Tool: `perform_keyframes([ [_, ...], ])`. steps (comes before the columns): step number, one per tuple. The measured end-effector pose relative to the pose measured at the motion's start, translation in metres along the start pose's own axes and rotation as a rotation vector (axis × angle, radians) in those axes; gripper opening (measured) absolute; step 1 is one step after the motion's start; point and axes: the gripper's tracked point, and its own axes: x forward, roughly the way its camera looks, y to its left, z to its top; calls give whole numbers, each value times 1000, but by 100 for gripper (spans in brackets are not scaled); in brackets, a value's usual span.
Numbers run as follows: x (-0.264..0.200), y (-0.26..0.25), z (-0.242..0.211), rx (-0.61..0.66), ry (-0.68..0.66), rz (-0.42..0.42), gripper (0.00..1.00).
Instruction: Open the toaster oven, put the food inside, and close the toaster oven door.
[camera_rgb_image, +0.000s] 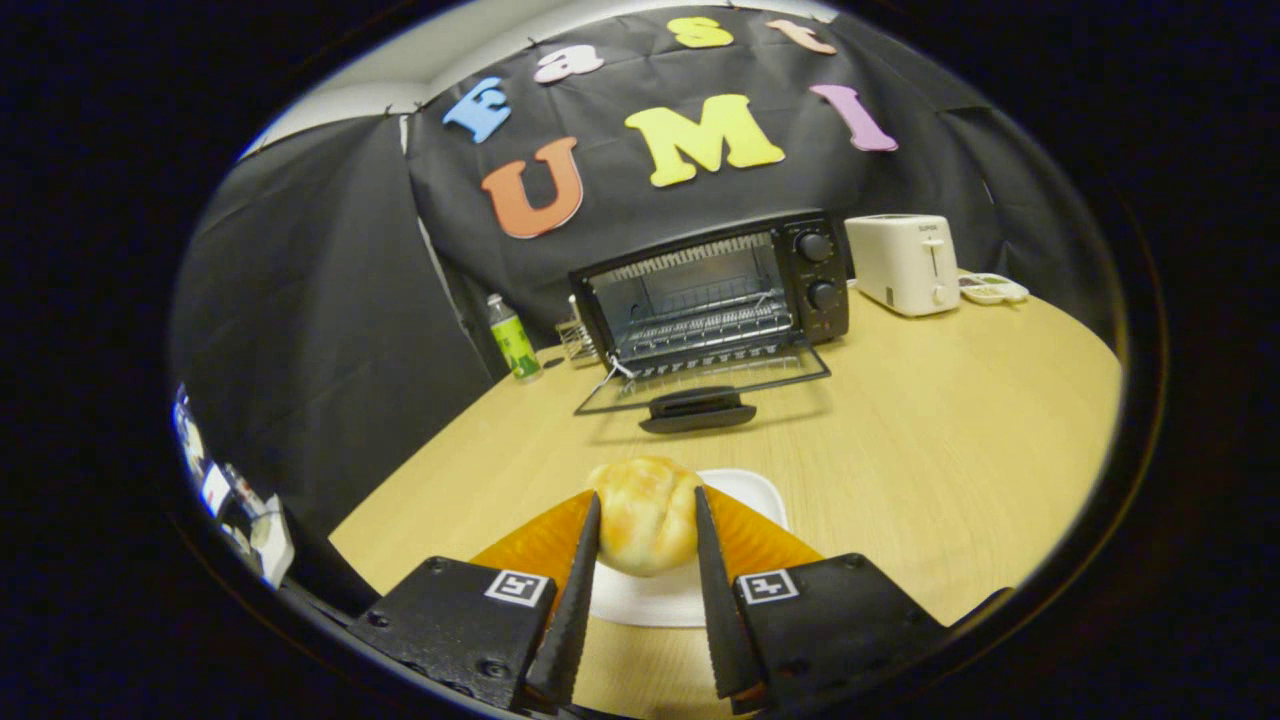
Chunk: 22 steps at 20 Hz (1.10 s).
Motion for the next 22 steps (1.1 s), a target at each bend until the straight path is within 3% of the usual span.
perform_keyframes([
  [6, 49, -17, 91, 302, -56, -15, 55],
  [12, 126, -28, 126, 451, -36, -86, 55],
  [18, 189, -42, 163, 391, -75, -172, 55],
  [22, 221, -56, 163, 334, -60, -239, 55],
])
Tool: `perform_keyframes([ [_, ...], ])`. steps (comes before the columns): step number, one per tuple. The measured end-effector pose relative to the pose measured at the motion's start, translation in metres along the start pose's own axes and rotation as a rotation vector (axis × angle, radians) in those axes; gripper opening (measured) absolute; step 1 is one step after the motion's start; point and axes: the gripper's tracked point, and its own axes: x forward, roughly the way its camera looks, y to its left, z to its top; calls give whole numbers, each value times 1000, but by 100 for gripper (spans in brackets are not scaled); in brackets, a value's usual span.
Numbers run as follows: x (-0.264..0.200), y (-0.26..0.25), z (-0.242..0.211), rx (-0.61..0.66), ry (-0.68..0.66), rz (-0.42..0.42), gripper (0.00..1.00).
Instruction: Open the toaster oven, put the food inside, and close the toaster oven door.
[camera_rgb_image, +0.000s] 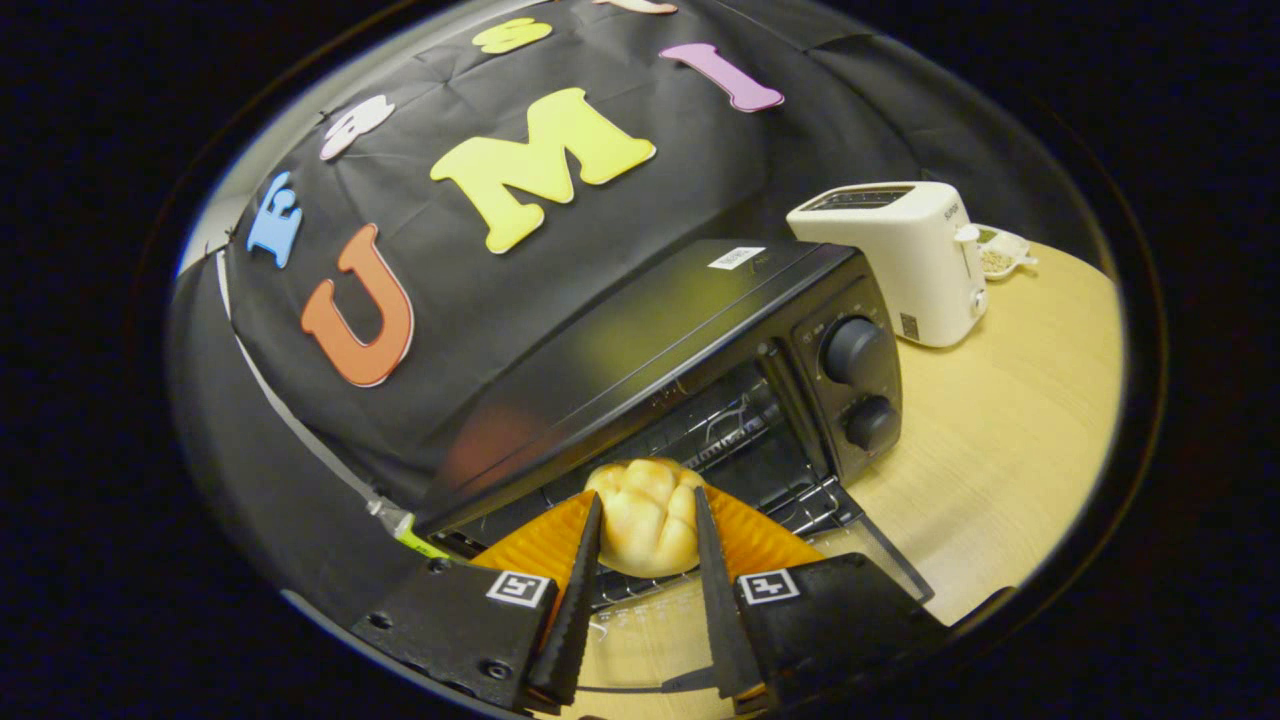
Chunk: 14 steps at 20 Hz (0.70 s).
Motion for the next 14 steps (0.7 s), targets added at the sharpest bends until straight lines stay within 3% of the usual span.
perform_keyframes([
  [5, 45, -3, -14, -90, 22, -67, 56],
  [8, 53, 2, -15, -152, 3, -77, 65],
  [11, 51, 9, -19, -159, 10, -63, 86],
  [14, 38, 13, -18, -162, -2, -62, 90],
])
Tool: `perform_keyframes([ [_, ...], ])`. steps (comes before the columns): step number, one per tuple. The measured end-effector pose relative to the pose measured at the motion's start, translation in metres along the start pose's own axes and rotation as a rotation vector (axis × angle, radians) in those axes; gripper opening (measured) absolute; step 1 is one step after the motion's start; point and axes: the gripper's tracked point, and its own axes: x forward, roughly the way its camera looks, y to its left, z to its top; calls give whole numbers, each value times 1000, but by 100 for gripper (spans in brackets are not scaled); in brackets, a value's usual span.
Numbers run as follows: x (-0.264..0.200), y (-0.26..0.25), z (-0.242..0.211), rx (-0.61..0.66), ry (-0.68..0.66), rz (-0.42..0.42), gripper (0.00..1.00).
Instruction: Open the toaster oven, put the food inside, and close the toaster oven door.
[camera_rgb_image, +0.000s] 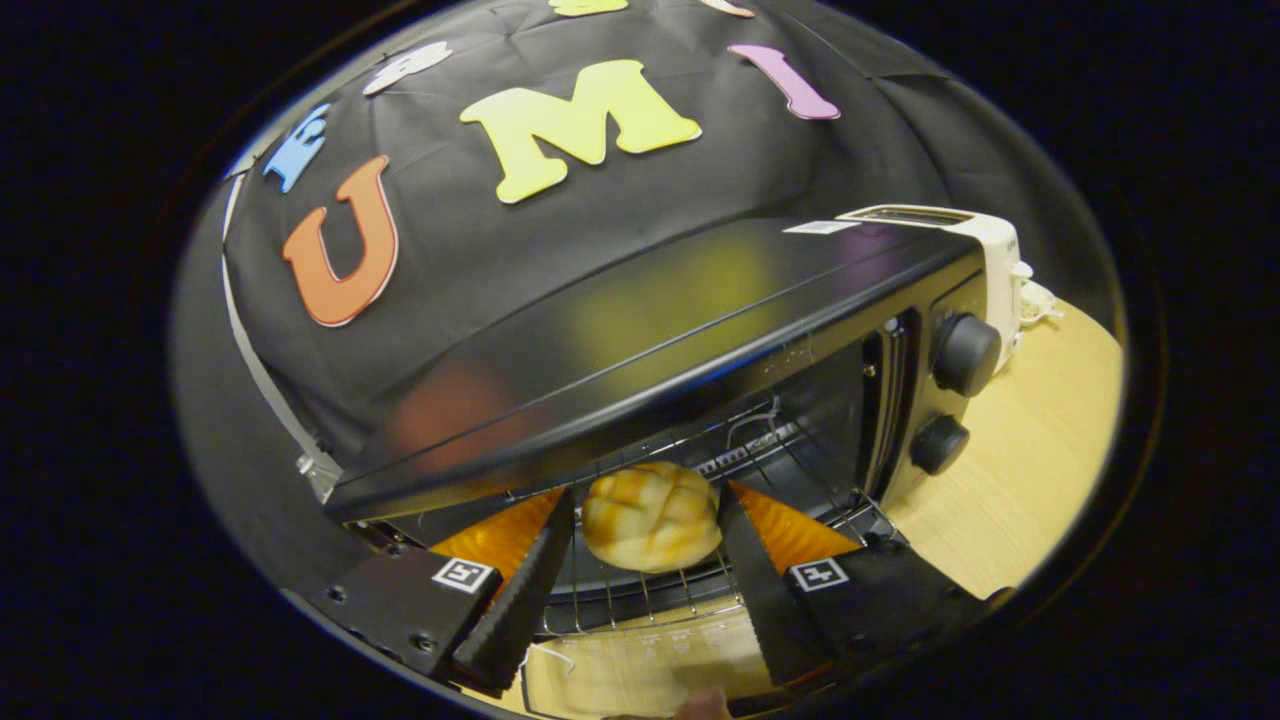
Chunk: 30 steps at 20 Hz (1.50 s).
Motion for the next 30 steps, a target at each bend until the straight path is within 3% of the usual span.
perform_keyframes([
  [5, -46, 11, 4, -51, -32, 41, 98],
  [12, -132, 25, 4, -47, -81, 116, 100],
  [17, -185, 20, -19, -133, -49, 176, 100],
  [21, -198, 3, -48, -204, 23, 218, 100],
  [30, -180, -39, -129, -320, 205, 158, 100],
])
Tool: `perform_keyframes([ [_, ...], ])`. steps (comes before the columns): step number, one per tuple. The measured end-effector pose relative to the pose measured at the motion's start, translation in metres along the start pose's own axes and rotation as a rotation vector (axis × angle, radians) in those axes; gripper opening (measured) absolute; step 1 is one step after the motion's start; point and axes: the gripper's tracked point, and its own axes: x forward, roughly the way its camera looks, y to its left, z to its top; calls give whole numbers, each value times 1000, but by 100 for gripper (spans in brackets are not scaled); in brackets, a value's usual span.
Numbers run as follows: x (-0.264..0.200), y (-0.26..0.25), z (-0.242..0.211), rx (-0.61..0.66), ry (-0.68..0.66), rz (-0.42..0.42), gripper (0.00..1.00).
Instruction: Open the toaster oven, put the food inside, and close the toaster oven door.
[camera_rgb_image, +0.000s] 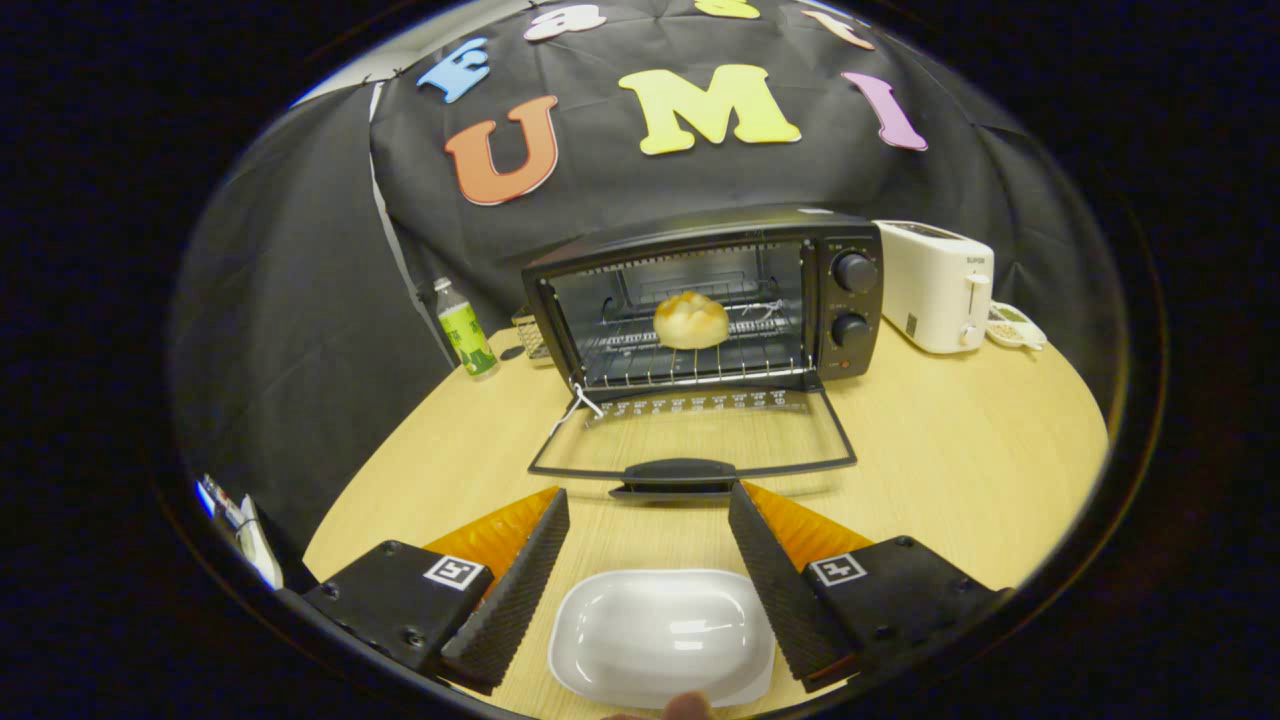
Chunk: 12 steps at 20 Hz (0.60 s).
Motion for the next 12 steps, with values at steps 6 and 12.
perform_keyframes([
  [6, 22, -11, -28, 32, 82, -24, 100],
  [12, 46, -22, -36, 17, 130, -68, 100],
])
